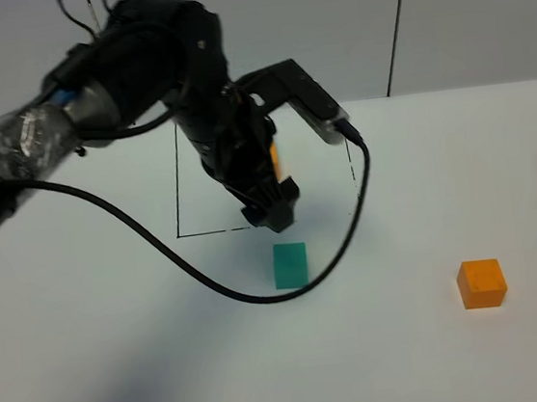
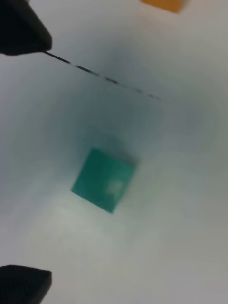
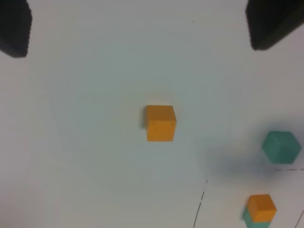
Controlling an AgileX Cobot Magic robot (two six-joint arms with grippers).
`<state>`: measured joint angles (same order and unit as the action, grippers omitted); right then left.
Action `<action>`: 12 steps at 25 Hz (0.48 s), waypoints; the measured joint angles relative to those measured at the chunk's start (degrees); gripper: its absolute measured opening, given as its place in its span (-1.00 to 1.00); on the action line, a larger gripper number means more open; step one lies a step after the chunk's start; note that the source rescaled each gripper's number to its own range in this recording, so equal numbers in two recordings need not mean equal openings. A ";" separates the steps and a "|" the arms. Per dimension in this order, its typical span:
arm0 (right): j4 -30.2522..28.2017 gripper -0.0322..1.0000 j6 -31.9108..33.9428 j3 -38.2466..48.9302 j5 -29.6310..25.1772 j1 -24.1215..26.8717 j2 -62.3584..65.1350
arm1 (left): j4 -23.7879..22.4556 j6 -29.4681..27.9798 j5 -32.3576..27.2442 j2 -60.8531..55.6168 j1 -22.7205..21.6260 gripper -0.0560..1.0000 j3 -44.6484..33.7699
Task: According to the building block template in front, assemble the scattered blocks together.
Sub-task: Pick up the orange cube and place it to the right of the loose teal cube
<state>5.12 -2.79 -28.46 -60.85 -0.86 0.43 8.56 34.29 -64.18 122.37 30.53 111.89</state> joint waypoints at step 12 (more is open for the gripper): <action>0.00 0.62 0.00 0.00 0.00 0.00 0.00 | -0.31 -6.92 11.78 -22.17 -21.03 0.92 -28.73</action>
<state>5.12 -2.79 -28.46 -60.85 -0.86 0.43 8.25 27.36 -52.40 100.20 9.50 83.17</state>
